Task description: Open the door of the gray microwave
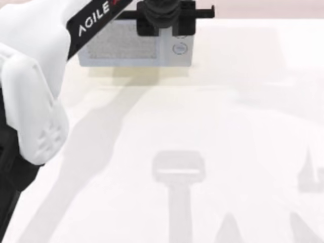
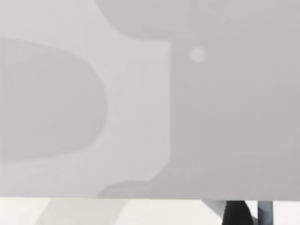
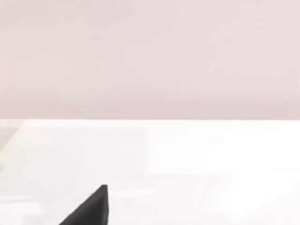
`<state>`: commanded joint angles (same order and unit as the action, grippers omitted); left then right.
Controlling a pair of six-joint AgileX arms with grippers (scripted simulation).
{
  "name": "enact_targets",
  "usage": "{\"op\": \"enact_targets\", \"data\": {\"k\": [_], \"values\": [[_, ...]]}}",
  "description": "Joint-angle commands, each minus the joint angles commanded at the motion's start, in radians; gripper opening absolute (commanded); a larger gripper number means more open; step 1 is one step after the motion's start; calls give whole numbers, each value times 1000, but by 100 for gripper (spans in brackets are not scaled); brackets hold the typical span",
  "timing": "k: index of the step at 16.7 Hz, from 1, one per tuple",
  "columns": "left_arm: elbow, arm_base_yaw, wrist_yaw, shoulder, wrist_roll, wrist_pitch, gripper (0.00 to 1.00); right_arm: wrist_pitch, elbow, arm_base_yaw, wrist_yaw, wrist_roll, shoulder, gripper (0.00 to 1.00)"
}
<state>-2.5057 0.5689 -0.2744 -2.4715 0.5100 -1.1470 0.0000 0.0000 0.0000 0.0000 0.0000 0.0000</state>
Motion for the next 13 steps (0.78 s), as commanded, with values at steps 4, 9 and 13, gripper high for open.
{"op": "enact_targets", "data": {"k": [4, 9, 13], "values": [[0, 0, 0, 0, 0, 0, 0, 0, 0, 0, 0, 0, 0, 100], [44, 22, 6, 26, 3, -4, 0, 0, 0, 0, 0, 0, 0, 100], [121, 21, -5, 74, 10, 37, 0, 0, 0, 0, 0, 0, 0, 100]]}}
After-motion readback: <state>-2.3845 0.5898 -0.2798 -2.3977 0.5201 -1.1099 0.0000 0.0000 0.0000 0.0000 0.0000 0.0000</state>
